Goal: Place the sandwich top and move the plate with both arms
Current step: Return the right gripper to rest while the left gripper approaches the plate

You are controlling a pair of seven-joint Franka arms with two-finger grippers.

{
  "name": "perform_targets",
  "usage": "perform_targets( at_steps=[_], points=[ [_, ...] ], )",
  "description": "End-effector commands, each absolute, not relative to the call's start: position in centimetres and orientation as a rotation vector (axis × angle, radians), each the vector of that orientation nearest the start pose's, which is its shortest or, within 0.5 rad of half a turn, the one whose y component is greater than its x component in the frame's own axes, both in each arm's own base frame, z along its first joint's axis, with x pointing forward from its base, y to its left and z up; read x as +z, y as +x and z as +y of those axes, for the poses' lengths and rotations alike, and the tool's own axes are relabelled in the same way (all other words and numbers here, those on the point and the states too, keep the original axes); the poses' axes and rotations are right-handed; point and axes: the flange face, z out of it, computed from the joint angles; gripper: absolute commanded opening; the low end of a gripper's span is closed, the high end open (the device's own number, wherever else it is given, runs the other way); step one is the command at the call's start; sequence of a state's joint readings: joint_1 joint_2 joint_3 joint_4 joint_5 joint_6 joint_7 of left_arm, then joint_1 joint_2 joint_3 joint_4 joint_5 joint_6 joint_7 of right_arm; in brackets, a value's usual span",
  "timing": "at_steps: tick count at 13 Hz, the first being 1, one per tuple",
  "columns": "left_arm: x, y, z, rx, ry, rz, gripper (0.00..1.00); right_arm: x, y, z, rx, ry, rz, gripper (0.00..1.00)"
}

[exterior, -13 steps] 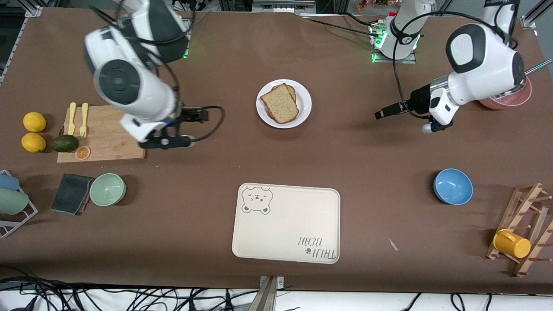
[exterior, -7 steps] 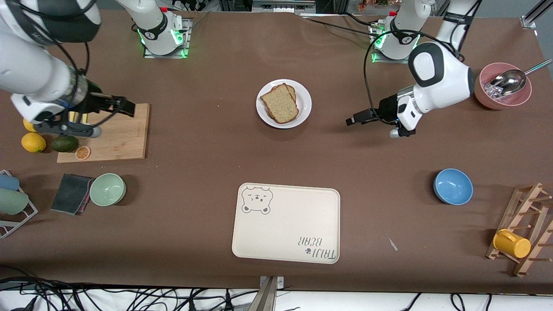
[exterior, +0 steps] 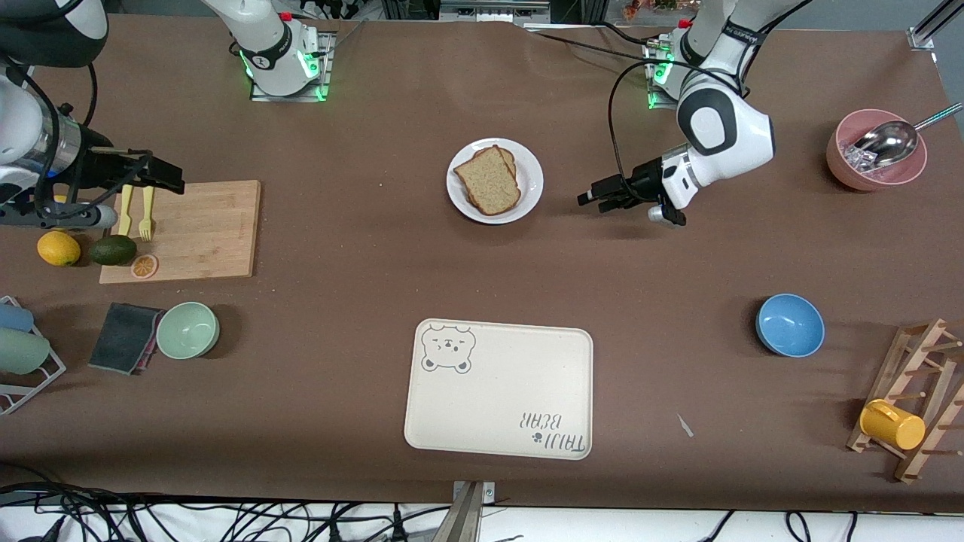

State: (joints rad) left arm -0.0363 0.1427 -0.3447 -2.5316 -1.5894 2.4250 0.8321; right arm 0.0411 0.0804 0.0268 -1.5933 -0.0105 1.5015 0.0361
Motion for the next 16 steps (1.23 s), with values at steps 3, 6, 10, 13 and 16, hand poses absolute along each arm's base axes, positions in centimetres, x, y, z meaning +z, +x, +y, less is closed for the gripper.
perform_targets(
  at_steps=[3, 6, 10, 13, 16],
  points=[
    [18.7, 36.8, -19.7, 0.002, 2.239, 0.17, 1.0, 57.9, 57.0, 2.5, 0.099, -3.167, -0.095, 1.0],
    [18.2, 35.0, -22.5, -0.023, 2.254, 0.174, 1.0, 58.7, 57.2, 1.9, 0.038, -3.172, -0.072, 1.0],
    [16.4, 32.1, -24.9, 0.031, 2.272, 0.19, 0.99, 58.8, 57.4, 1.9, 0.008, -3.171, 0.003, 1.0],
    [14.9, 30.5, -26.2, 0.066, 2.253, 0.197, 0.89, 58.7, 57.4, 2.0, 0.01, -3.171, 0.001, 1.0],
    [14.0, 30.3, -26.7, 0.047, 2.25, 0.207, 0.89, 58.5, 57.5, 2.2, 0.017, -3.173, -0.007, 1.0]
  ],
)
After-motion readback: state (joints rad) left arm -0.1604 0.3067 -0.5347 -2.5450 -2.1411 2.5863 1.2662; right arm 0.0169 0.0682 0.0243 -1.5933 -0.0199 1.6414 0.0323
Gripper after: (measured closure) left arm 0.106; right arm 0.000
